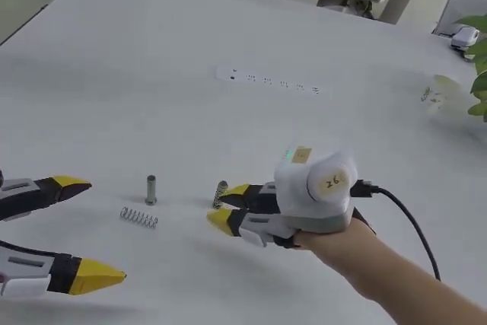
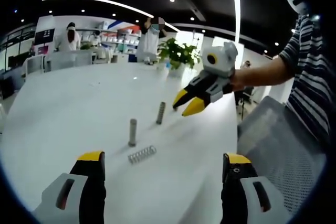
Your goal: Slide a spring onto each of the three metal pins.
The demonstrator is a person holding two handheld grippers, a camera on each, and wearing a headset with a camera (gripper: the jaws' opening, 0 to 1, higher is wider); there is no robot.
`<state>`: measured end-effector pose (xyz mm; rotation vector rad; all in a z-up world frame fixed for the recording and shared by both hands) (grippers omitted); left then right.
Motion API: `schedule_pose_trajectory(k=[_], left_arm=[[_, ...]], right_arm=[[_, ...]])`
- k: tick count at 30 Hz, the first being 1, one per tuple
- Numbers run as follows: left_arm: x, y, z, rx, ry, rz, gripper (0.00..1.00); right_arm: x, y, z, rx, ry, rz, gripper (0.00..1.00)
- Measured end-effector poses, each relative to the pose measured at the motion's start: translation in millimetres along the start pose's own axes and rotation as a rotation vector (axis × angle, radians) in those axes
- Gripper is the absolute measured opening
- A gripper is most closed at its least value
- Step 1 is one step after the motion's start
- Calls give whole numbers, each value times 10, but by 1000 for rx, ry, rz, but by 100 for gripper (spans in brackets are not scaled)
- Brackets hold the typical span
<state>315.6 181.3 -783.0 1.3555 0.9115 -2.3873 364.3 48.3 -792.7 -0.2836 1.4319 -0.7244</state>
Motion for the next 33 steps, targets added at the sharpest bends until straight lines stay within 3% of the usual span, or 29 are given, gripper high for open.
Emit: schedule_pose_trajectory(k=[8,13,33], left_arm=[[21,-17,2,-4,-2,0,89],[21,-29,-2,-6,-6,1,88],[49,-65,-38,-14,-11,1,87]], right_arm=[[111,139,-198,-43,9,-36,16],[37,252,-275,-68,-5,-33,16],[-323,587,-289,-115,-91,-28,15]])
Point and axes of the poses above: the centre of the closed fingertips' face, and the gripper's own axes: y roughly forward along the fingers, z roughly to its right, x roughly out of its underside, the point moved 2 cm from there along -y, roughly backward along the fingers, and after that the axes turned 12 degrees about -y, right-handed, at the moved point
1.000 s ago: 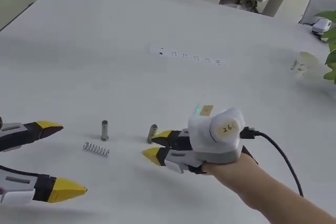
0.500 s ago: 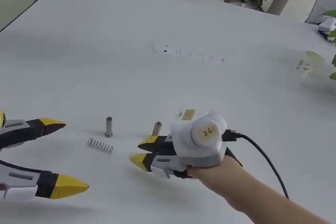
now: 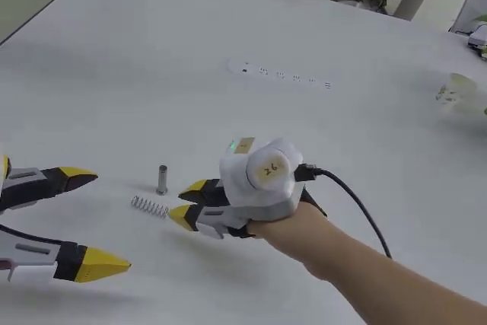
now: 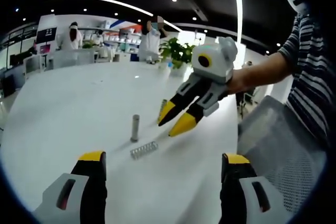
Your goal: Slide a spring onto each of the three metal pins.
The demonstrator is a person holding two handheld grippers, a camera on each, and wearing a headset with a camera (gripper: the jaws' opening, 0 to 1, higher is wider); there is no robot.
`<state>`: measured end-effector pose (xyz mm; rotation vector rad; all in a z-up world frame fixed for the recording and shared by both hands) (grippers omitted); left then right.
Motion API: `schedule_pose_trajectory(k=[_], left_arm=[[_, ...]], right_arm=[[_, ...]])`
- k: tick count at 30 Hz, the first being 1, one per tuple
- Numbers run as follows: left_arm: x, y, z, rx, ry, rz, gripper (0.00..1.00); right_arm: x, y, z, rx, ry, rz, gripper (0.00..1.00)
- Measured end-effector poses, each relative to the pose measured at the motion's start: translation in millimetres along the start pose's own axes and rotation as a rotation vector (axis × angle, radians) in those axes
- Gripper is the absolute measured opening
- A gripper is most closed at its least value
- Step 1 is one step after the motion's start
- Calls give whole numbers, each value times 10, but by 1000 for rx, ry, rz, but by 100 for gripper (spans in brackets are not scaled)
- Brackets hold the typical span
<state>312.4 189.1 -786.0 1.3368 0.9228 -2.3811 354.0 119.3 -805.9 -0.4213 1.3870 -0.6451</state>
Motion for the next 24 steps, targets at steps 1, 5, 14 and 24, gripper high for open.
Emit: schedule_pose_trajectory(k=[1,5,14,24], left_arm=[[-1,-1,0,0,0,0,87],[-12,-18,-2,-1,2,0,87],[-5,-63,-13,-7,2,-1,86],[20,-77,-17,-12,-5,-6,86]], right_arm=[[-9,17,-2,-3,-6,-1,15],[-42,89,-1,-10,-16,-6,14],[-24,261,-17,-27,-33,-35,12],[132,357,12,-22,9,-77,12]])
Point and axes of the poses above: the centre of the closed fingertips' face, and the gripper's own axes: y roughly forward along the fingers, z roughly to its right, x roughly out of its underside, the point moved 2 cm from there along -y, roughly backward along the fingers, and after that the axes turned 12 degrees about -y, right-handed, at the moved point
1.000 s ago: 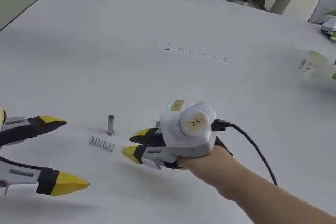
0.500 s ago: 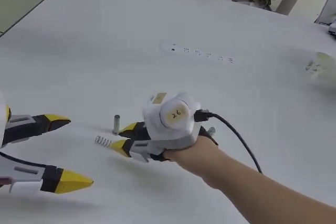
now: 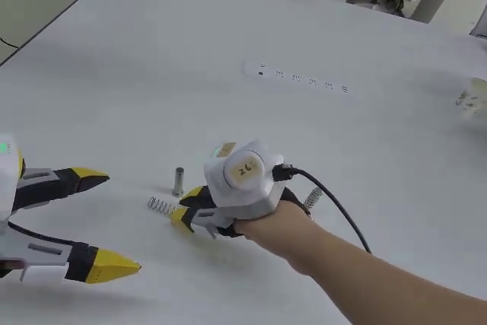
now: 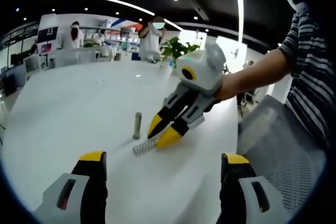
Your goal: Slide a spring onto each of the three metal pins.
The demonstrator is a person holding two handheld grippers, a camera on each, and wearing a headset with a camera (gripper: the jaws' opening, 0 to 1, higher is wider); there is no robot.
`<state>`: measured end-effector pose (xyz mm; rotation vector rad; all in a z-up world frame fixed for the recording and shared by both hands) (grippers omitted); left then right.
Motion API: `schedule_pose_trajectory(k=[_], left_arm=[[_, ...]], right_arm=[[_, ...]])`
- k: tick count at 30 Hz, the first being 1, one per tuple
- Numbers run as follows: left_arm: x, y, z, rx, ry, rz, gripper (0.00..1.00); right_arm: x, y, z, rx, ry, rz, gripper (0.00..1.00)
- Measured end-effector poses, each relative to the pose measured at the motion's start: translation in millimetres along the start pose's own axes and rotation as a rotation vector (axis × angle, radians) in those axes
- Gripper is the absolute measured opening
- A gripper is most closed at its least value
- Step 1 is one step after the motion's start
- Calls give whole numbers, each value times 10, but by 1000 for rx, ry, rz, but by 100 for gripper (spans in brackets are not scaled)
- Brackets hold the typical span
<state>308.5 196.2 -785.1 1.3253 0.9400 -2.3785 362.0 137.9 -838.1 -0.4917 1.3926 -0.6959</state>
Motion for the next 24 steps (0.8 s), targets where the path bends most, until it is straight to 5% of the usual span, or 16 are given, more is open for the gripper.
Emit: schedule_pose_trajectory(k=[14,24], left_arm=[[23,20,11,3,-4,-11,85],[7,100,74,28,1,-13,83]], right_arm=[[73,23,-25,2,-84,-39,8],[-16,-287,12,-6,-70,14,8]])
Point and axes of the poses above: the centre of the closed fingertips' face, and the gripper's own axes: y roughly forward along the fingers, z roughly to its right, x roughly out of its underside, the point moved 2 cm from there along -y, roughly backward along the fingers, and after that the axes turned 12 degrees about -y, right-handed, at the moved point
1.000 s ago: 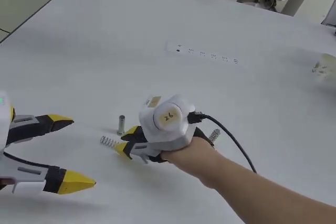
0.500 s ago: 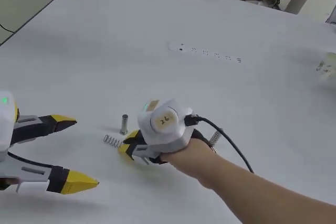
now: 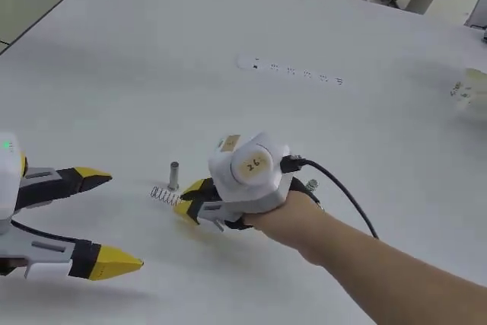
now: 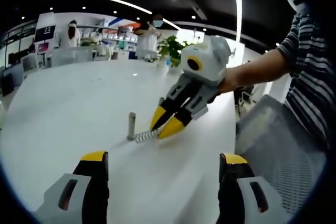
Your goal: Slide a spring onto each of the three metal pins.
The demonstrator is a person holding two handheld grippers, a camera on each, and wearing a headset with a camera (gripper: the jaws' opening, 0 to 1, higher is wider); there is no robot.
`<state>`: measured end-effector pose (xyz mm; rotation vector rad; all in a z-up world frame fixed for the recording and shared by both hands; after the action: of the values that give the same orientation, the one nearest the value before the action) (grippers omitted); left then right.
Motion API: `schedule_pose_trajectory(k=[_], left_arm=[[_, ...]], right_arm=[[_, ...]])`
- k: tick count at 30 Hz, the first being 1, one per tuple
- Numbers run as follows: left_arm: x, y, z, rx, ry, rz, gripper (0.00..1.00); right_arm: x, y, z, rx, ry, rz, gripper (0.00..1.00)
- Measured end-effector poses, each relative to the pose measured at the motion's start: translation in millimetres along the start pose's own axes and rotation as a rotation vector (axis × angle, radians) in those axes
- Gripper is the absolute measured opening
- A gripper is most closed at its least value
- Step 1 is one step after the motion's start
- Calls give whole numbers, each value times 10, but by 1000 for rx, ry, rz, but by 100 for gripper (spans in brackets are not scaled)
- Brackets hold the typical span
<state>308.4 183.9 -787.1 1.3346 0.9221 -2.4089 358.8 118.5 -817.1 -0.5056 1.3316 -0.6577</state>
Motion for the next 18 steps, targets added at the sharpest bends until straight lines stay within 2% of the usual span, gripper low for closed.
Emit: schedule_pose_trajectory(k=[10,18], left_arm=[[-40,63,44,27,11,-3,80],[-57,121,113,67,11,-12,71]], right_arm=[[83,-333,25,11,-30,9,8],[202,-546,-23,13,-62,-2,8]])
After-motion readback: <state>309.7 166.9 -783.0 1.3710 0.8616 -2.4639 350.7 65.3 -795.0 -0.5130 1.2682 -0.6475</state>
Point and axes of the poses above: the centre of the closed fingertips' face, and the gripper's own axes: y roughly forward along the fingers, z roughly to its right, x roughly out of its underside, the point moved 2 cm from there along -y, roughly backward along the fingers, and after that the axes turned 12 degrees about -y, right-handed, at the moved point
